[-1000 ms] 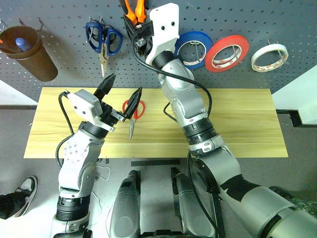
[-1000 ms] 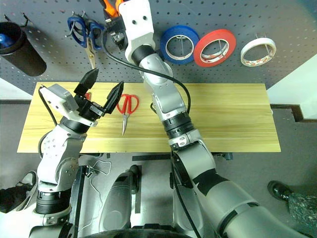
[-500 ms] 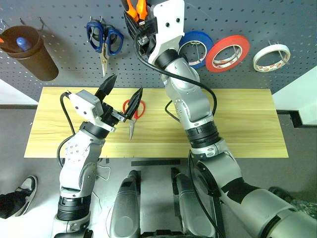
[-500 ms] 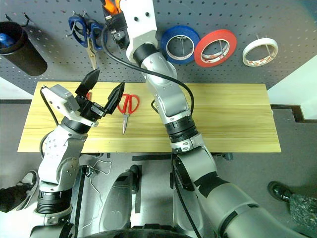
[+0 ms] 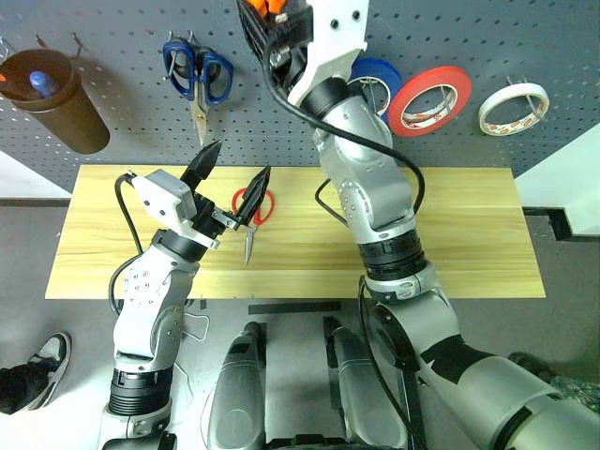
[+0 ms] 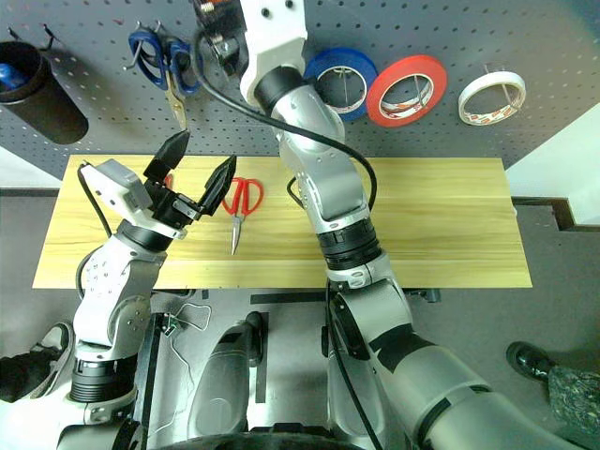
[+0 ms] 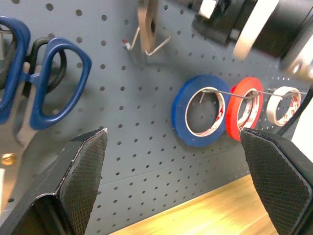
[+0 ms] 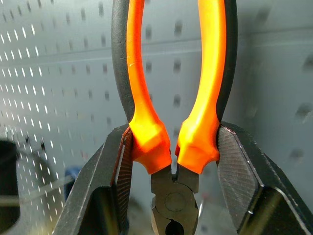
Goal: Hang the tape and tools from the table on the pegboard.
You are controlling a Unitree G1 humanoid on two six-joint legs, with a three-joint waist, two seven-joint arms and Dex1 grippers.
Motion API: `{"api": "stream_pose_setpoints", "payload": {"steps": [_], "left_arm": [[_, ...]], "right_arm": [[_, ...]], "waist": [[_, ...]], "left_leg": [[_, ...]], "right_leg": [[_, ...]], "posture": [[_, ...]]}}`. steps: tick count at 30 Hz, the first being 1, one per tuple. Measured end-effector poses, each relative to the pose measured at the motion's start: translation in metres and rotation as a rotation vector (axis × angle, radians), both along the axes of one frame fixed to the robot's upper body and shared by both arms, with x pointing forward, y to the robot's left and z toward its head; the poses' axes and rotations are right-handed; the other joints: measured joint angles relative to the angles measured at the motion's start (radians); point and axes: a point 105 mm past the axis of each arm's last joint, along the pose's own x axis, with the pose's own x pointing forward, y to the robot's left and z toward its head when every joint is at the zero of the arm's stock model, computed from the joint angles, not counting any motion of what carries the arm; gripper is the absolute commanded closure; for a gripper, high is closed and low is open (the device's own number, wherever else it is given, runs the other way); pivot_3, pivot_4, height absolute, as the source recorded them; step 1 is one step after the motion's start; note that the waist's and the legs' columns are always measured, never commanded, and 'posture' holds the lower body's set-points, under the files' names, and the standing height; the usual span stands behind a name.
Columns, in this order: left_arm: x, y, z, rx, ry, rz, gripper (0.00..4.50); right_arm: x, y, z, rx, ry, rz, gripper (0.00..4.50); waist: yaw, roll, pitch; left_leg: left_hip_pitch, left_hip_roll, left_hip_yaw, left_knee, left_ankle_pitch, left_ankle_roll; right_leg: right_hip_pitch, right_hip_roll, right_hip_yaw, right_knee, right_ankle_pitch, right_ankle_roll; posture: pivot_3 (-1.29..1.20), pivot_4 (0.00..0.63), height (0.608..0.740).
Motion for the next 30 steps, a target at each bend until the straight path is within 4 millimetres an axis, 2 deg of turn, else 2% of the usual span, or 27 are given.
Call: {"api": "stream_pose_setpoints", "payload": {"steps": [12, 22, 30], "left_arm": [[0.0, 0.0, 0.001, 0.002, -0.007, 0.003, 0.0], [0.0, 0.0, 0.001, 0.0, -0.003, 0.008, 0.0], [-0.004, 0.0, 0.002, 0.0, -0.001, 0.012, 0.0]], "right_arm": [[-0.002, 0.0, 0.002, -0.002, 0.003, -0.008, 2.4], [0.016, 0.0, -0.01, 0.009, 0.037, -0.054, 2.4], [0.02, 0.003, -0.012, 0.009, 0.034, -0.054, 2.4]], "waist": [[-0.001, 0.0, 0.0], [-0.001, 0.0, 0.0], [-0.001, 0.0, 0.0]], "left_leg": [[0.0, 0.0, 0.0, 0.0, 0.0, 0.0], [0.0, 0.0, 0.0, -0.001, 0.0, 0.0], [0.0, 0.0, 0.0, -0.001, 0.0, 0.0]], "right_leg": [[0.0, 0.0, 0.0, 0.0, 0.0, 0.0], [0.0, 0.0, 0.0, -0.001, 0.0, 0.0], [-0.001, 0.0, 0.0, 0.0, 0.0, 0.0]], "posture": [[0.08, 0.355, 0.721], [0.09, 0.369, 0.721], [0.1, 0.373, 0.721]]}}
